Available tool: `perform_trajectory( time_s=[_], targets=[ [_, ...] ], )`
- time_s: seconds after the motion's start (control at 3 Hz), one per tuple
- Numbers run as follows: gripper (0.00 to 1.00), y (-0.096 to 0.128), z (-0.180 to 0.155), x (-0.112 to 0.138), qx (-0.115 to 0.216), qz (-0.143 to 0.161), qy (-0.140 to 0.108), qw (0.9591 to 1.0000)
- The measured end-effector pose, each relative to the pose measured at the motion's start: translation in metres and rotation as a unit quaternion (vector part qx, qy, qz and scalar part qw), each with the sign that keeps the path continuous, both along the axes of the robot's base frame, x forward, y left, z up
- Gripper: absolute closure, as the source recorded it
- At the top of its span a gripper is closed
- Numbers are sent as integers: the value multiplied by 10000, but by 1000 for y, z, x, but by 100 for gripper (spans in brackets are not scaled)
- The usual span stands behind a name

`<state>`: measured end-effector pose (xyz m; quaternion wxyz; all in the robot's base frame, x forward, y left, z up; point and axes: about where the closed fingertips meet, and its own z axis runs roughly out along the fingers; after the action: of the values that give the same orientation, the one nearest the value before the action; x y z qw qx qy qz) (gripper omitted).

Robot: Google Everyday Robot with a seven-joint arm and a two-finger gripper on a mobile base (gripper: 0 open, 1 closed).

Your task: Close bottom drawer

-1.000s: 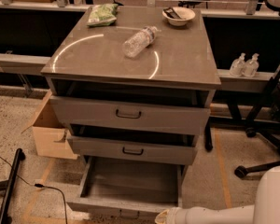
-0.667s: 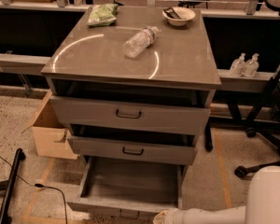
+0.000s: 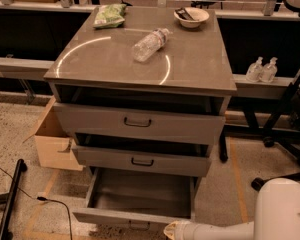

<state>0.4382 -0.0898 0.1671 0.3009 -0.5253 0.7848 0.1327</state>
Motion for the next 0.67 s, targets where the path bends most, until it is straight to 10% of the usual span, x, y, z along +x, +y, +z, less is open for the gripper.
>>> perform_trajectory(
  time_s=[0.67],
  targets=[
    [100,-14,-2,47,-298,-123,-680,9972]
  ],
)
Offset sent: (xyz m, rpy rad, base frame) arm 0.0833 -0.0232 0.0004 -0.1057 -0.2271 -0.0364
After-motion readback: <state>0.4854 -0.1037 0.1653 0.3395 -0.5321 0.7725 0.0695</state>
